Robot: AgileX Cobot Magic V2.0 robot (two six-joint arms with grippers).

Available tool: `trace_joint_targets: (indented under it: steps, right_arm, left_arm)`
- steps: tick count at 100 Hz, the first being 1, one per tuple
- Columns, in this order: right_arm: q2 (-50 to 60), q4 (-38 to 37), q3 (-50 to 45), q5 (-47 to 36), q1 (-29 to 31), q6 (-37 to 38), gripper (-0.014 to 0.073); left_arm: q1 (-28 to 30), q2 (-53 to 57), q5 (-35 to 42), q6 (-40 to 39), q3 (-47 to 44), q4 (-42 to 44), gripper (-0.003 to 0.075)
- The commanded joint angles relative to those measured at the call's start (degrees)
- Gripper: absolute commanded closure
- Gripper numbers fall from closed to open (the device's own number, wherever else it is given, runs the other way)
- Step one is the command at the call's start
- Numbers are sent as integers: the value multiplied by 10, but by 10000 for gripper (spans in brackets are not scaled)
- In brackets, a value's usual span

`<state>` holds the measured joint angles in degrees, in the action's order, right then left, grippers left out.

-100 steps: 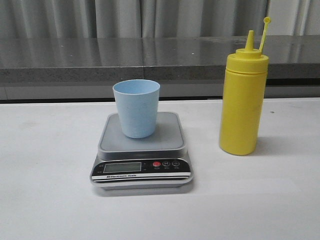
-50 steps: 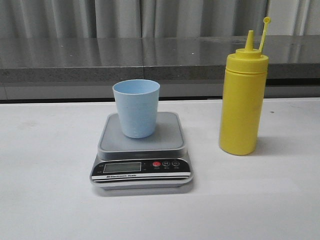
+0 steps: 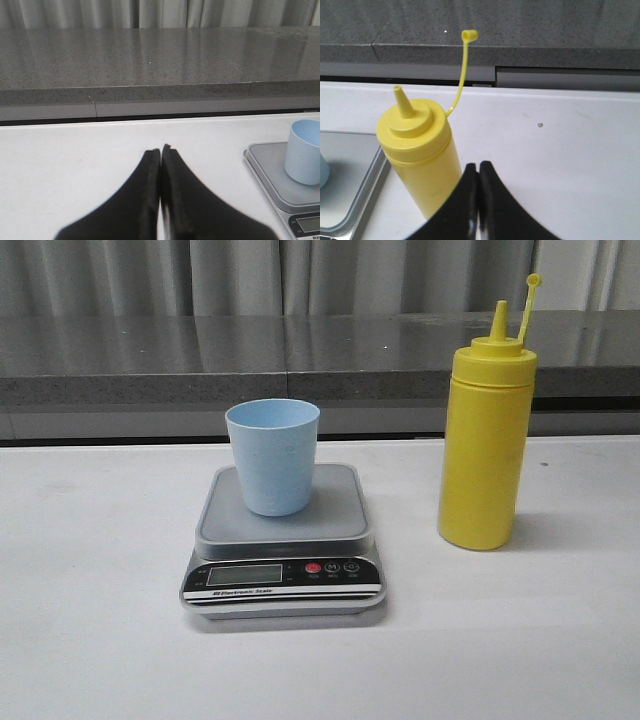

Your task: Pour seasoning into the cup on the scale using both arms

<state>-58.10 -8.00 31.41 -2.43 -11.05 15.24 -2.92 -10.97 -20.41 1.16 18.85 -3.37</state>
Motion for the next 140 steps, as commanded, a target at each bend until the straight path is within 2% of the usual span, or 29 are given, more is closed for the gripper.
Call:
trace_joint_targets:
  steps: [1,20,30,39,54,59,65,85,118,140]
  right_arm:
    - [5,-15,11,-44,-5,1,659]
    - [5,-22,-38,-95,-5,1,647]
    - [5,-26,-75,-152,-5,1,566]
    - [5,-29,-103,-206,-5,1,410]
    - [5,-41,-131,-265,-5,1,6]
    - [5,-46,-131,-261,-5,1,-78]
    - [5,-49,-131,-257,-5,1,-50]
    - [-36,-55,-131,-304,-5,1,-53]
    - [-200,-64,-131,-509,-5,-9,-53]
    - [-291,-64,-130,-595,-4,-46,-53]
  left_arm:
    - [2,-5,45,-7,14,-1,740]
    - [2,-5,45,-7,14,-1,740]
    - [2,-5,45,-7,14,-1,740]
    - [2,-5,45,-7,14,-1,740]
    - [2,-5,45,-7,14,-1,740]
    - [2,-5,45,-7,14,-1,740]
    - [2,-5,45,-7,14,-1,740]
    - [2,-5,45,-7,14,-1,740]
    - [2,-5,45,-7,14,-1,740]
    - [2,-5,45,-7,14,-1,740]
